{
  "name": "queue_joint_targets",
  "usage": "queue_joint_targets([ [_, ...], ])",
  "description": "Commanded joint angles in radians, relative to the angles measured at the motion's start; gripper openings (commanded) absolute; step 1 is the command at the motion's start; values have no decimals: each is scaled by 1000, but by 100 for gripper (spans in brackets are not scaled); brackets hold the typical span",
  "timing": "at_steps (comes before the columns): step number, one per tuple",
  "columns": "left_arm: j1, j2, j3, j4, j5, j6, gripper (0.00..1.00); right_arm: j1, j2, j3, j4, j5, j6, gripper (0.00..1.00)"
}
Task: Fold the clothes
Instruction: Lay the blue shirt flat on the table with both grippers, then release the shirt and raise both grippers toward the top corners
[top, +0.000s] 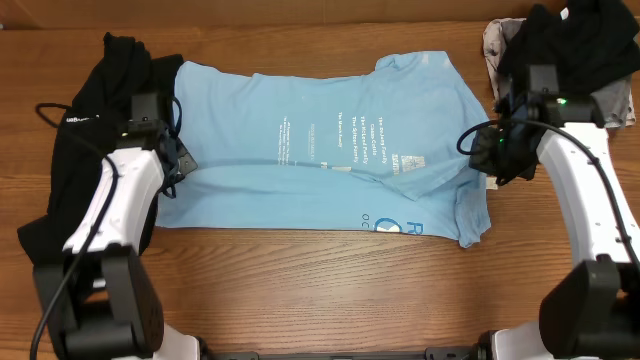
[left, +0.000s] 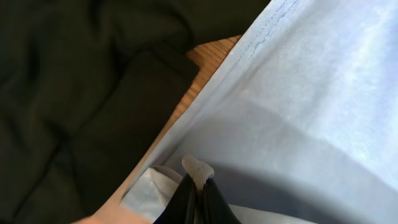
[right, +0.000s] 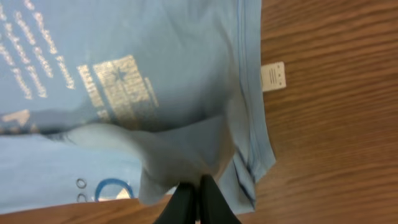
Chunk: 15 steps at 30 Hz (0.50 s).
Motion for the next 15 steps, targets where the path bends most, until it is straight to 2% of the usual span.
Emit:
queue_joint_targets([
  [1,5,59,-3,23,3,-17,4,-2,25,-54,43,6,-26,4],
  [8,6,127,-3,71,-40,-17,4,-2,44,-146,217,5,-56,4],
  [15,6,130,-3,130,-44,-17,11,-2,45,-164,367,5,-56,5],
])
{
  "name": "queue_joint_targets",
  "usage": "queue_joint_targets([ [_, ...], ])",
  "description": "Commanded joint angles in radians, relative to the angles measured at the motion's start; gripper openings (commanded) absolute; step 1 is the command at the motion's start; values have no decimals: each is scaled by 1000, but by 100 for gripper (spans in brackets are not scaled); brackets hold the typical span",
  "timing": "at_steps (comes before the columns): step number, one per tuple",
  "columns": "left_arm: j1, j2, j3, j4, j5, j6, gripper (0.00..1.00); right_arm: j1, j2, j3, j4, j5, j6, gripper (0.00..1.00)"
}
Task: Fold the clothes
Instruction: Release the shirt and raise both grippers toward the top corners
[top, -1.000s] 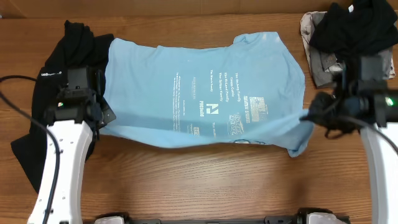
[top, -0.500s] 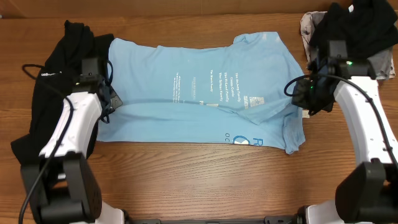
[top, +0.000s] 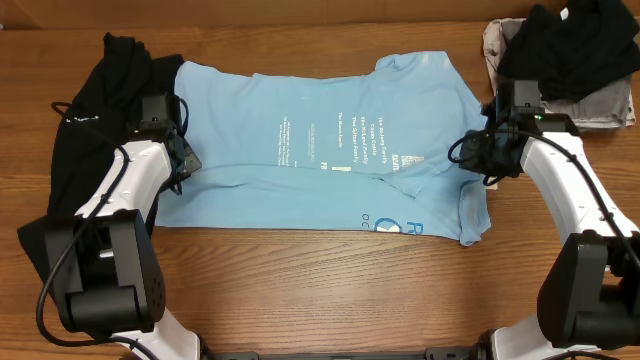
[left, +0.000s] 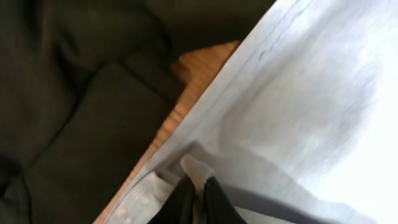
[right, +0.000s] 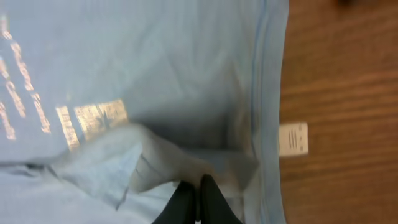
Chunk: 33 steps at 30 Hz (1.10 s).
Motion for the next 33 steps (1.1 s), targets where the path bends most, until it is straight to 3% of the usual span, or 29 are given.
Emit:
queue_joint_targets([
  [1,6,11,-3,26,-25,-17,12,-2,-2,-4,43,2,-8,5],
  [2,6,11,-3,36,-25,-17,15,-2,-2,-4,56,2,-7,6],
  [3,6,11,-3,47,-25,-17,28,-2,-2,-4,65,2,-7,15],
  [4,6,11,-2,49,-25,-16,34,-2,-2,-3,65,2,-7,23],
  [6,6,11,-1,53,-24,-8,56,-2,-3,-3,61,2,-7,57],
  [7,6,10,2,53,-15,12,66,-2,-3,-3,59,2,-7,65],
  [10,6,6,42,6,13,97,95,-2,-8,25,27,0,-7,74],
  [11,6,5,76,-40,22,116,100,-2,-11,48,2,-6,-7,75],
  [15,6,2,300,-270,97,183,100,-2,-30,216,-150,-49,-42,78],
  [18,5,2,507,-403,248,291,100,-1,-31,397,-293,-90,-80,82],
  [21,5,2,711,-483,341,306,100,-1,-31,564,-390,-113,-87,88],
  [25,5,14,853,-416,392,375,100,-1,-31,682,-419,-115,-101,88],
  [33,5,213,912,-265,406,463,100,0,-13,692,-423,-155,-100,88],
])
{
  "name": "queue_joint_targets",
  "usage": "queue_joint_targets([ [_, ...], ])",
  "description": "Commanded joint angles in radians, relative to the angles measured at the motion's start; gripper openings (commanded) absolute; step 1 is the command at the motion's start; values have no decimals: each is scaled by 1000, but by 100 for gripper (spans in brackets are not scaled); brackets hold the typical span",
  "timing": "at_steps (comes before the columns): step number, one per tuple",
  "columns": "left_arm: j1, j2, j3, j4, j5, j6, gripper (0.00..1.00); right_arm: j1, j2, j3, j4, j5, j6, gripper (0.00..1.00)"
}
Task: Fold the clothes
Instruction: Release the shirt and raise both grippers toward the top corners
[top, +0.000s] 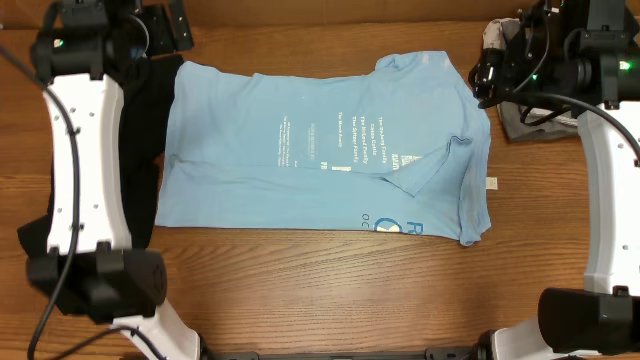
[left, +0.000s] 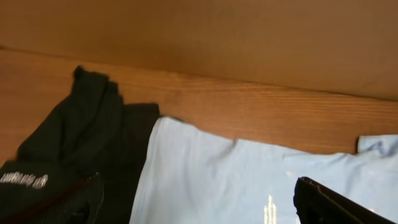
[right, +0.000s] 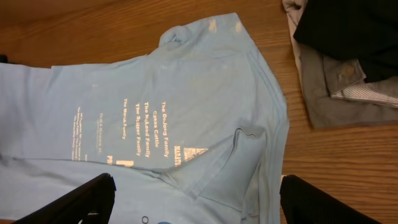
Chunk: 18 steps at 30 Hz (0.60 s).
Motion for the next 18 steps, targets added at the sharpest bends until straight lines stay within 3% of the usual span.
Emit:
queue_joint_targets([
  [1,6,167,3,52,29,66,100,0,14,10,3,-24,-11,88],
  [10,5,422,3,307,30,80,100,0,68,8,-50,-23,-11,88],
  [18,8,525,3,410,16,101,99,0,114,3,-69,-24,-11,88],
])
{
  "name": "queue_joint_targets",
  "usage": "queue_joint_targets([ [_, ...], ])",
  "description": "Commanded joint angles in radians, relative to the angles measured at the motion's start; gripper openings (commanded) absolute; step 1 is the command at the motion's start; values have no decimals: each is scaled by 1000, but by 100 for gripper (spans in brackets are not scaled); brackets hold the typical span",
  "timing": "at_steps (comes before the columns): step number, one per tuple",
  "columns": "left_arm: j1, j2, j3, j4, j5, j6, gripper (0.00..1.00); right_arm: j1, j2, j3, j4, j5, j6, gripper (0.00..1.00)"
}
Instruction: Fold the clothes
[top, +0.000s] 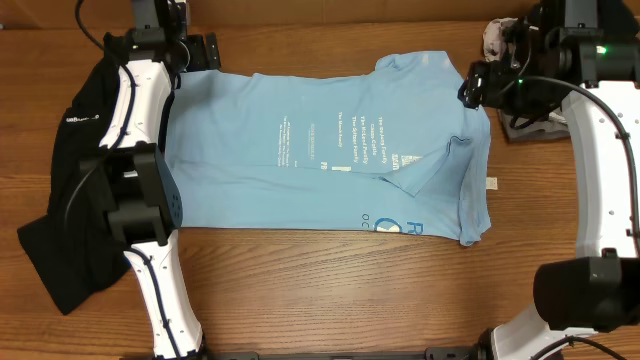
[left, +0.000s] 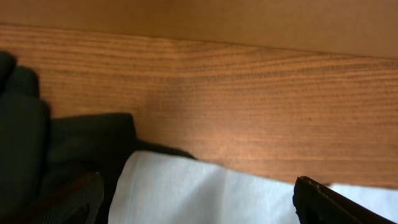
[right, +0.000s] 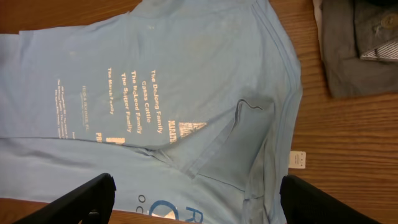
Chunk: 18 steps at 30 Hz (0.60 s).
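Observation:
A light blue T-shirt (top: 320, 150) with printed lettering lies spread flat on the wooden table, one sleeve (top: 440, 165) folded in onto it. My left gripper (top: 197, 50) is open at the shirt's far left corner (left: 205, 193), with its fingers (left: 323, 200) wide apart and nothing between them. My right gripper (top: 478, 88) hangs open above the shirt's right side (right: 186, 93). It holds nothing. A white label (right: 297, 160) sticks out at the shirt's right edge.
A black garment (top: 80, 150) lies heaped along the table's left side, touching the shirt's left edge (left: 37, 143). A pile of grey and dark clothes (right: 360, 50) sits at the far right (top: 520, 120). Bare wood (top: 320, 280) runs along the front.
My left gripper has come down close to the shirt's far left corner. The right gripper has shifted nearer over the shirt's right side. Both stay open; the shirt has not moved.
Both grippers were shut on the shirt's cloth, the left at its left edge and the right at its right edge. A moment later they still pinched it a little farther back. Then both were open near the table's back, the shirt lying flat. Now they hang open at the shirt's far left corner and right side.

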Motion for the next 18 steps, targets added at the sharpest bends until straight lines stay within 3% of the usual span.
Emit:
queue_joint_targets([
  [1,8,57,13,20,-14,46,99,0,6,1,8,-8,-7,88],
  [14,5,139,13,80,-69,46,91,0,7,1,18,-8,-6,88],
  [16,5,139,13,87,-69,46,84,0,7,1,18,-8,-6,88],
  [18,5,139,13,94,-70,46,68,0,7,1,18,-8,-7,89],
])
